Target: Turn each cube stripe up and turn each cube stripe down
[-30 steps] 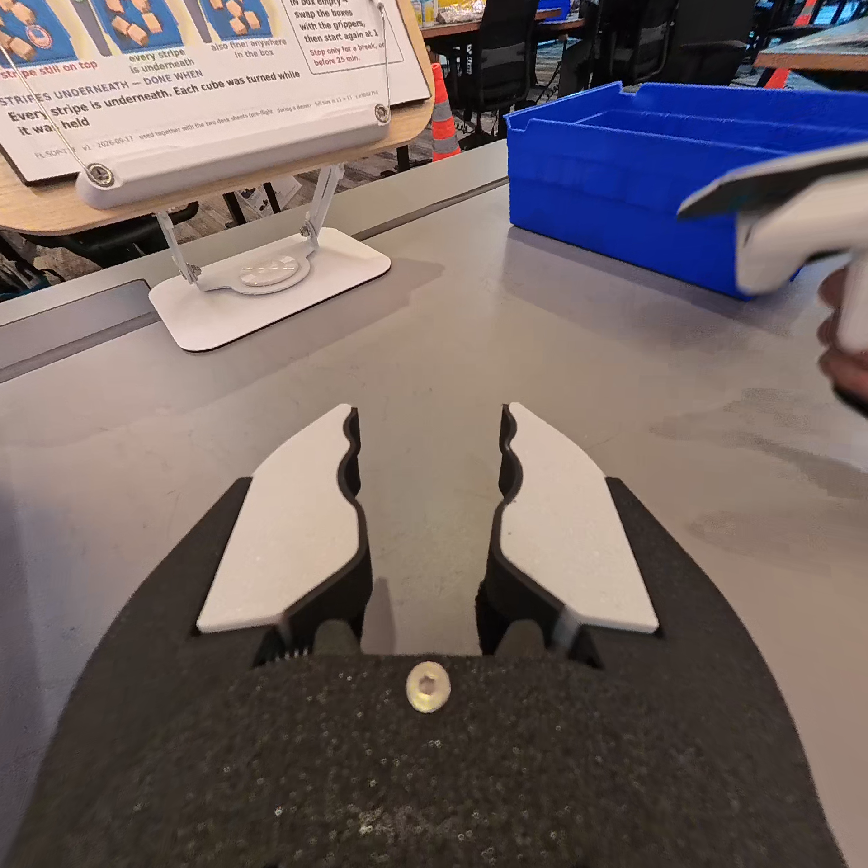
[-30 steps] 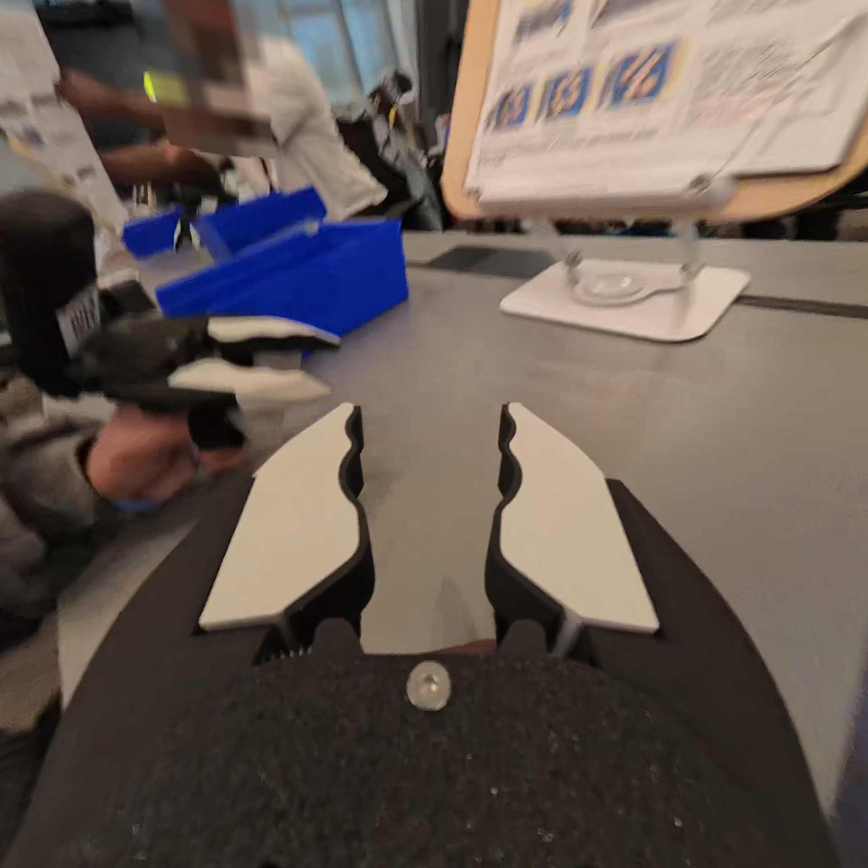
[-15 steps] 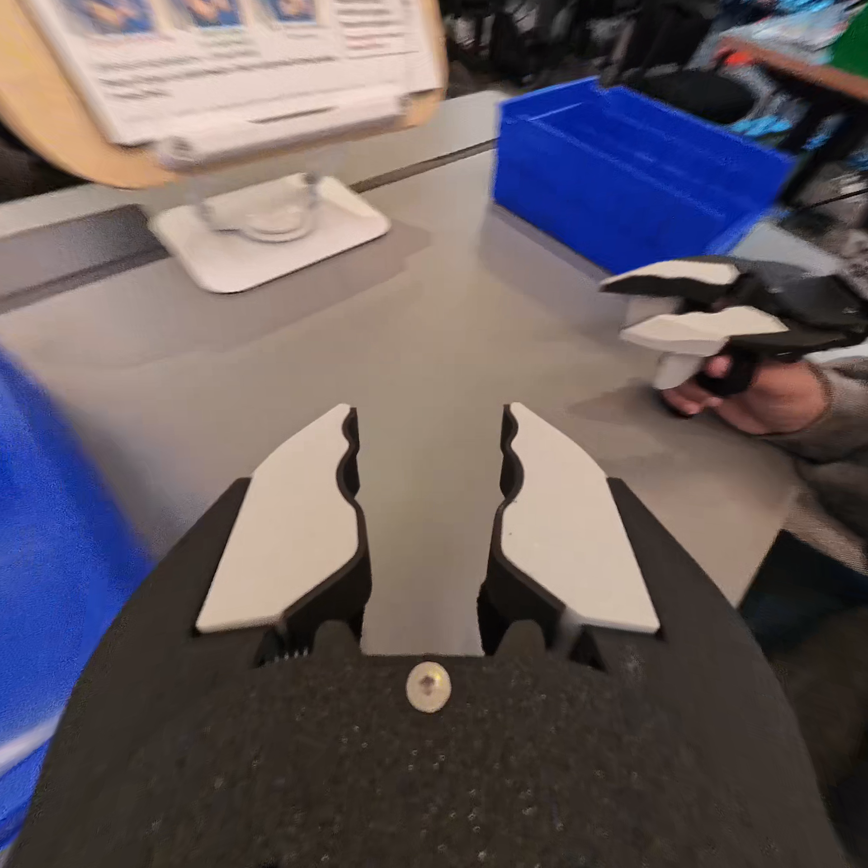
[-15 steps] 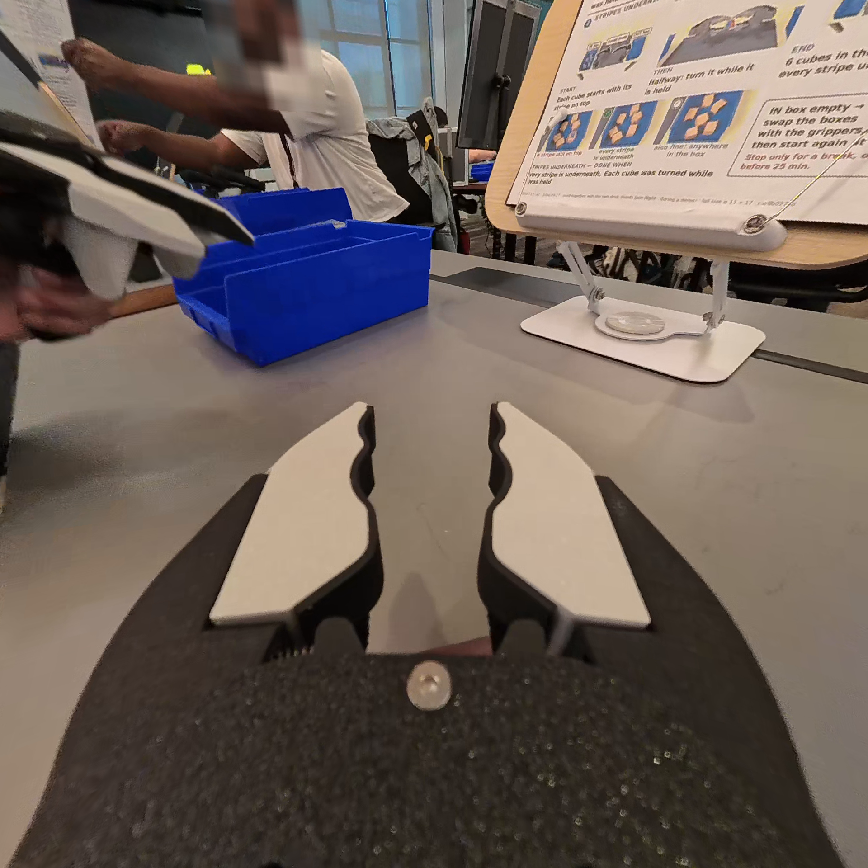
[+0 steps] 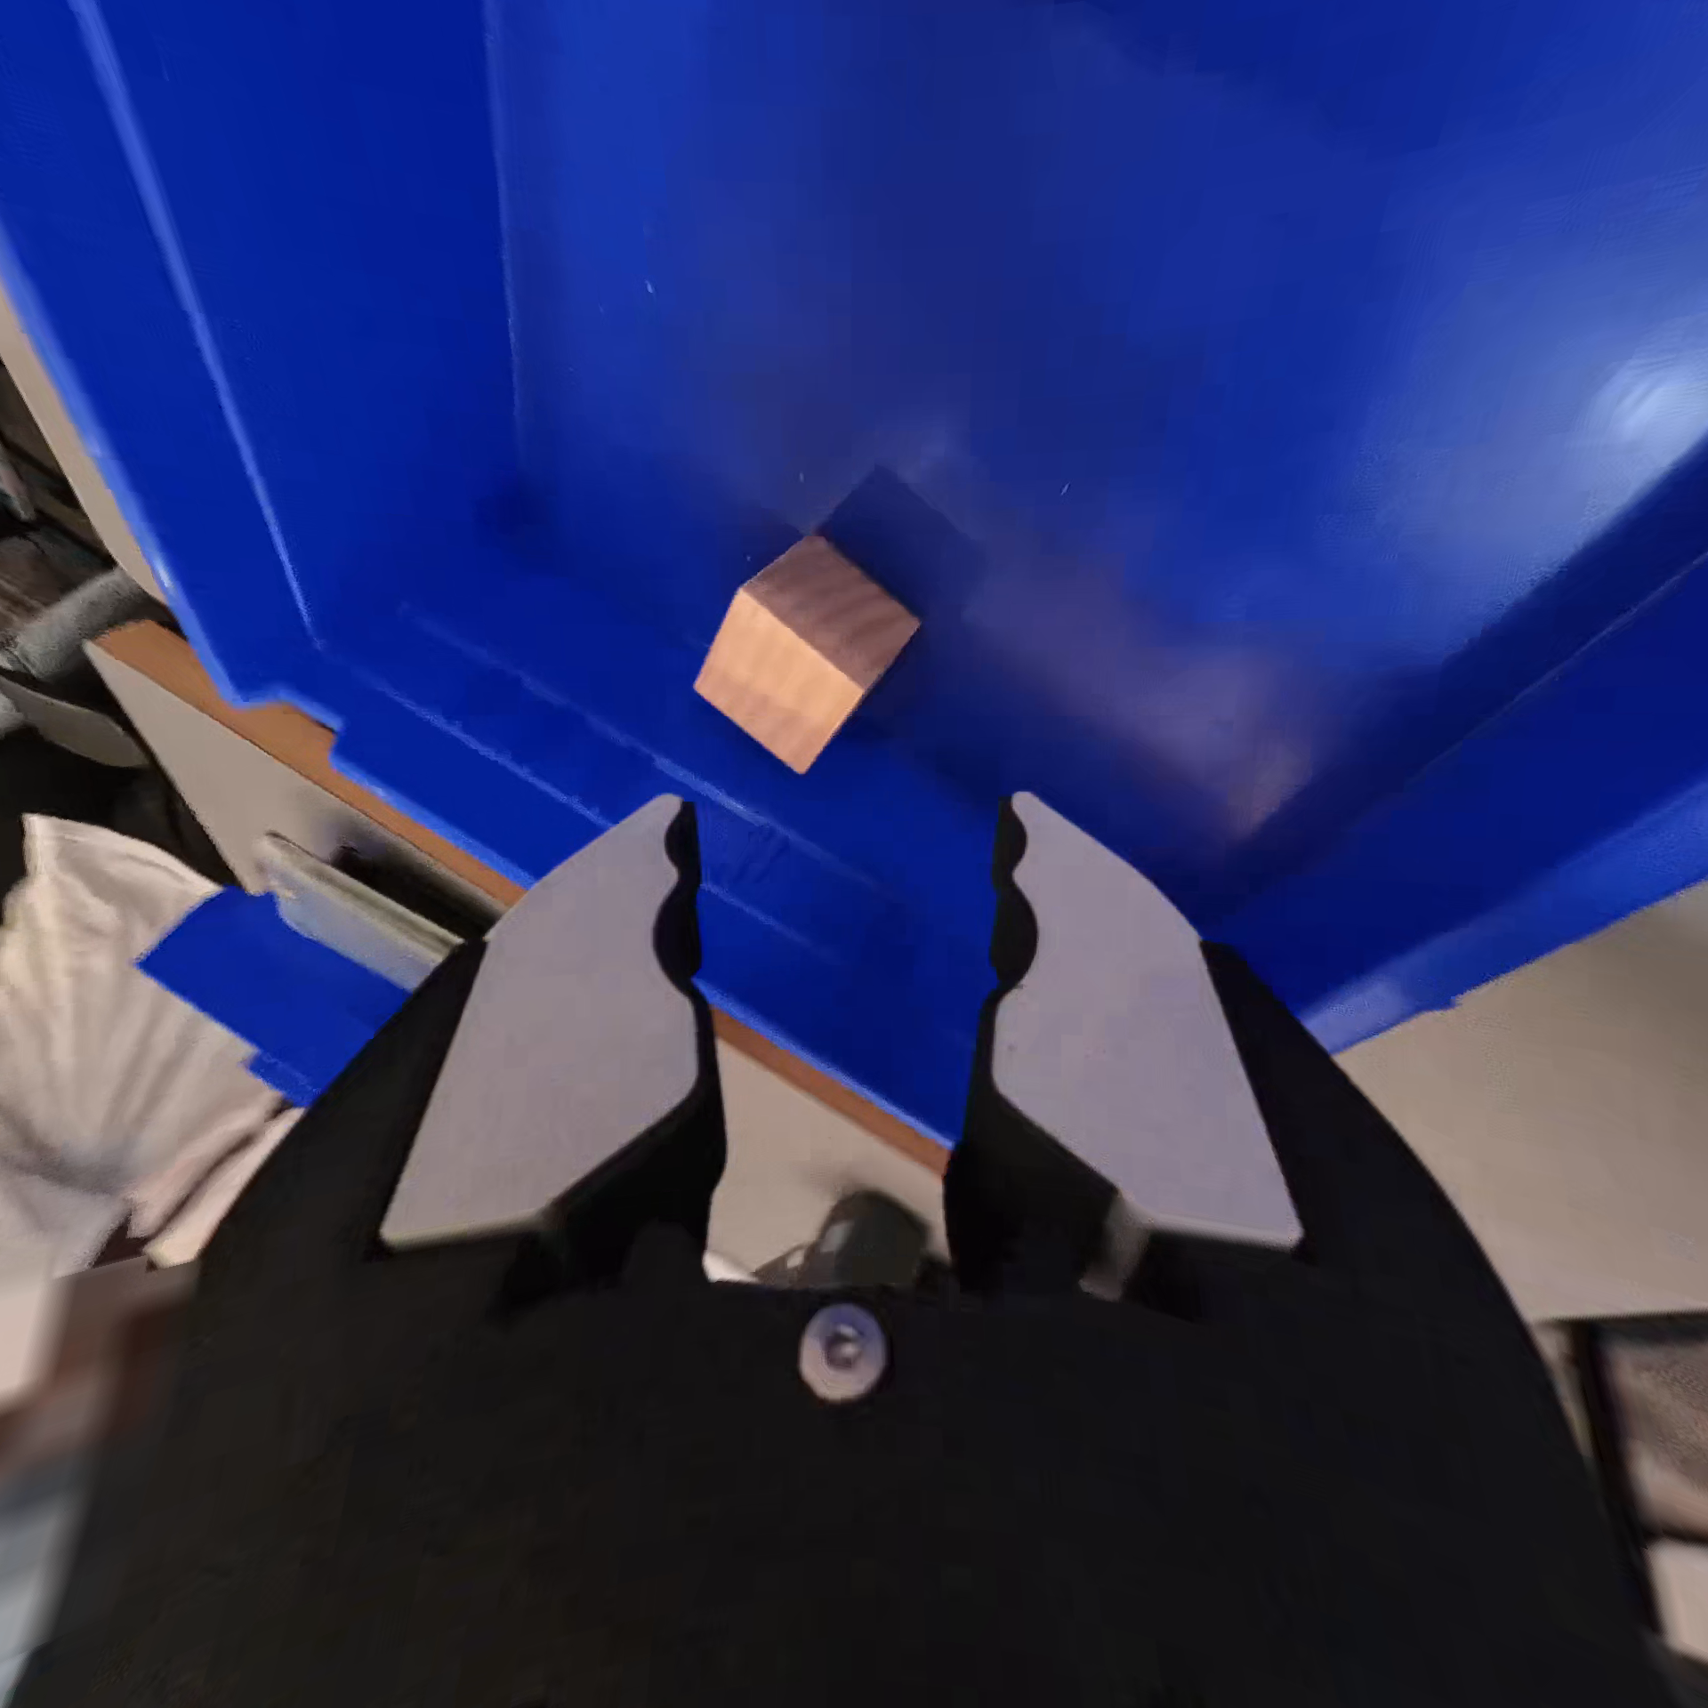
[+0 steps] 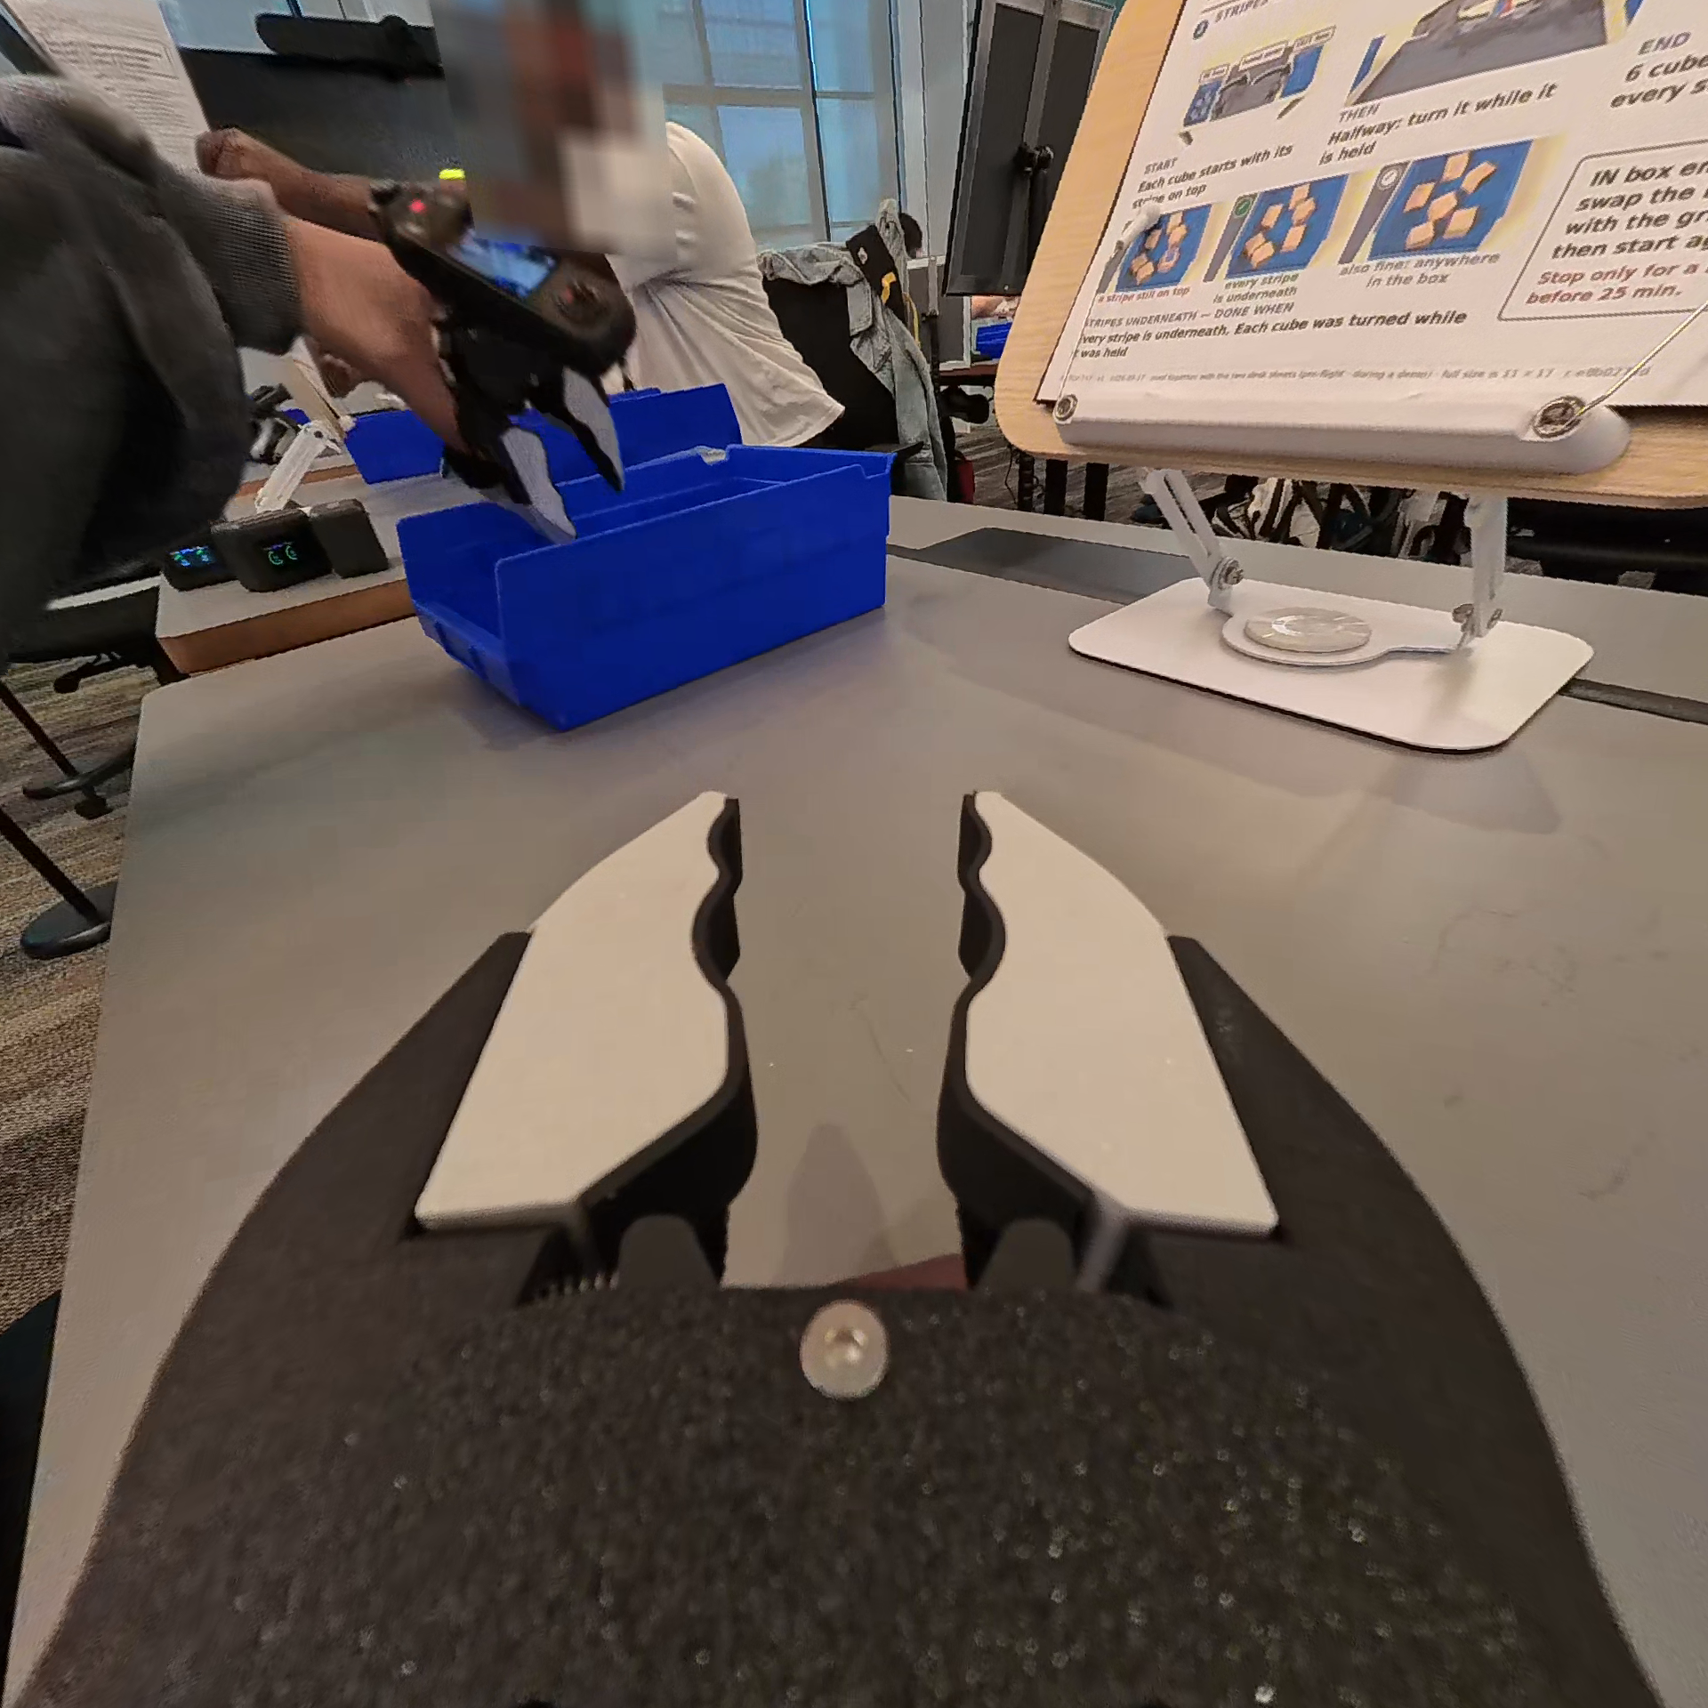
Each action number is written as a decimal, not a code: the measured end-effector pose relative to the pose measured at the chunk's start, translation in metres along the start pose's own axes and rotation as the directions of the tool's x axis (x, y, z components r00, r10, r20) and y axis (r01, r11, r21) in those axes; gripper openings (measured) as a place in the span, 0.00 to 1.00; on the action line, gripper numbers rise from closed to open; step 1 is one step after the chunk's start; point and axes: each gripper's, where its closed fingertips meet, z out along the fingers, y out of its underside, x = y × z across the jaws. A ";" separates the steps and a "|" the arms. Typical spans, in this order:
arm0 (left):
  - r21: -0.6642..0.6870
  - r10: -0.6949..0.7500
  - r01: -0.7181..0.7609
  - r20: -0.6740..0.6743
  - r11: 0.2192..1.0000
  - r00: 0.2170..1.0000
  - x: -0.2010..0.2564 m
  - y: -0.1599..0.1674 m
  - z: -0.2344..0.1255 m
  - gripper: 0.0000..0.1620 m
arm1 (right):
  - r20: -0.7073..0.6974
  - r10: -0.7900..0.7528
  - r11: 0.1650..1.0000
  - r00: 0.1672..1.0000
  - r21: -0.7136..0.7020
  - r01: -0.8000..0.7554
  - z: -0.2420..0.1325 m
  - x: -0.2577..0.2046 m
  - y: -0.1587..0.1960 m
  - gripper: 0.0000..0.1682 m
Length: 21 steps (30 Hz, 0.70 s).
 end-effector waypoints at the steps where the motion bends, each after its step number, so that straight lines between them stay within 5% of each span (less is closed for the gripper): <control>1: -0.027 0.061 -0.060 0.007 0.998 0.998 -0.004 0.000 0.005 0.38 | 0.000 0.002 1.000 1.000 0.002 -0.002 0.000 0.000 0.000 0.27; 4: -0.068 0.152 -0.154 -0.034 0.986 0.988 -0.011 -0.003 0.021 0.39 | 0.005 0.012 1.000 1.000 0.006 -0.012 -0.001 0.001 0.000 0.27; 13: -0.014 0.133 -0.138 -0.193 0.990 0.972 -0.012 -0.005 0.060 0.43 | 0.013 0.060 0.998 0.998 0.013 -0.060 -0.002 0.004 -0.001 0.27; 21: -0.031 0.138 -0.148 -0.214 0.988 0.967 -0.006 -0.004 0.065 0.31 | 0.008 0.079 0.997 0.997 -0.002 -0.079 0.000 0.006 0.001 0.27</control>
